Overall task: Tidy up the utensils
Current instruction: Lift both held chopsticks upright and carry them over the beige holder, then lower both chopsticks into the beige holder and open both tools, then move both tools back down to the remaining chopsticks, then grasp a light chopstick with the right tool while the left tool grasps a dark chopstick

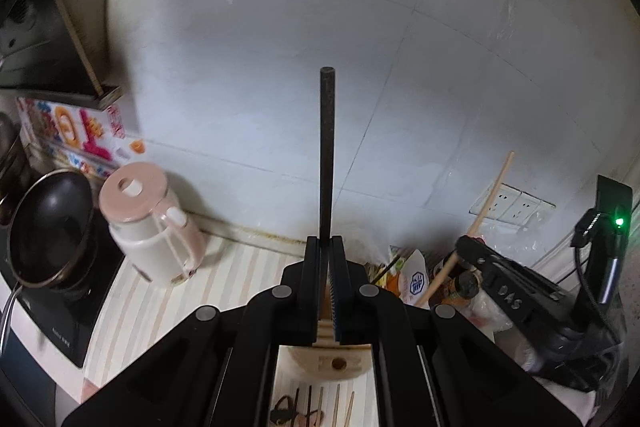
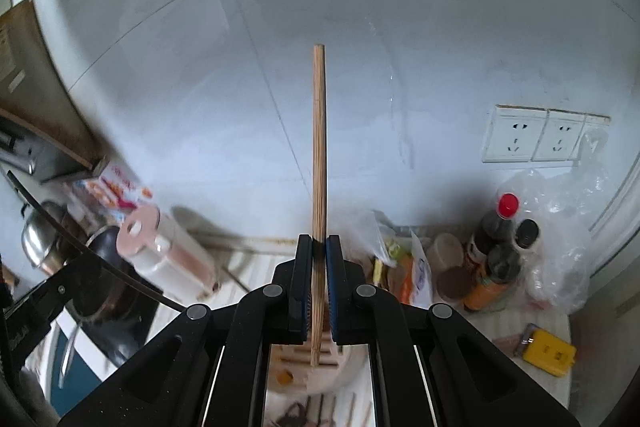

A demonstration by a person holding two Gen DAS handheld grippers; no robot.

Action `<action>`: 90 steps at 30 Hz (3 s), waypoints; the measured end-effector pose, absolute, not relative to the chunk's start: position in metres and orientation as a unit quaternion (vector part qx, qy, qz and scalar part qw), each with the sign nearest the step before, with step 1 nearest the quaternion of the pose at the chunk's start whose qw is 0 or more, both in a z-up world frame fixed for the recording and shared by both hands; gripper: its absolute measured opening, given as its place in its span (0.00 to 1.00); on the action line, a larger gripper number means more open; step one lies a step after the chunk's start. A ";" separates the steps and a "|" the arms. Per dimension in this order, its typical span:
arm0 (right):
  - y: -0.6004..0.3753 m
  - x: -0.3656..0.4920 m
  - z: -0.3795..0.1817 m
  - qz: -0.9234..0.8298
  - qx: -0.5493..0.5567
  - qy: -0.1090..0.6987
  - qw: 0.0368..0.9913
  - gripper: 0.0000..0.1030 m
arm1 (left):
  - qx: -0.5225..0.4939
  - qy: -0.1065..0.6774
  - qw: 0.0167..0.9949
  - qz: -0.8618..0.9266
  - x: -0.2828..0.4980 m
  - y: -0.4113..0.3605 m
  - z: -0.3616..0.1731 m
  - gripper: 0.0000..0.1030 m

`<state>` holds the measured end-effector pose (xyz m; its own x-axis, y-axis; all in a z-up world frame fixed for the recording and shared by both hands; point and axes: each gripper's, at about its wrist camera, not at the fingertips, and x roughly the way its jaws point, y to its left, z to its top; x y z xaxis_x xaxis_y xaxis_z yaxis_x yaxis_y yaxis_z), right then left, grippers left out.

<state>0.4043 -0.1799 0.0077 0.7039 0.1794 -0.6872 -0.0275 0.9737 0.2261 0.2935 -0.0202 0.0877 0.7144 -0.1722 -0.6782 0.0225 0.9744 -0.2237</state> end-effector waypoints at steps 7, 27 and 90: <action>-0.185 0.434 -0.028 0.041 0.129 0.365 0.921 0.07 | -0.075 0.413 0.905 -0.068 0.333 -0.043 0.050 0.02; -0.208 0.418 -0.060 0.041 0.128 0.411 0.902 0.47 | -0.040 0.424 0.904 -0.021 0.307 -0.029 0.042 0.76; -0.195 0.272 -0.349 0.015 0.030 0.714 0.700 0.07 | 0.028 0.681 0.731 0.011 0.193 -0.018 -0.260 0.03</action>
<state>0.2716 -0.1946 -0.3486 -0.0190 0.0636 -0.9978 0.0209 0.9978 0.0632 0.1933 -0.0178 -0.2599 0.0711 0.0532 -0.9960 0.0219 0.9983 0.0548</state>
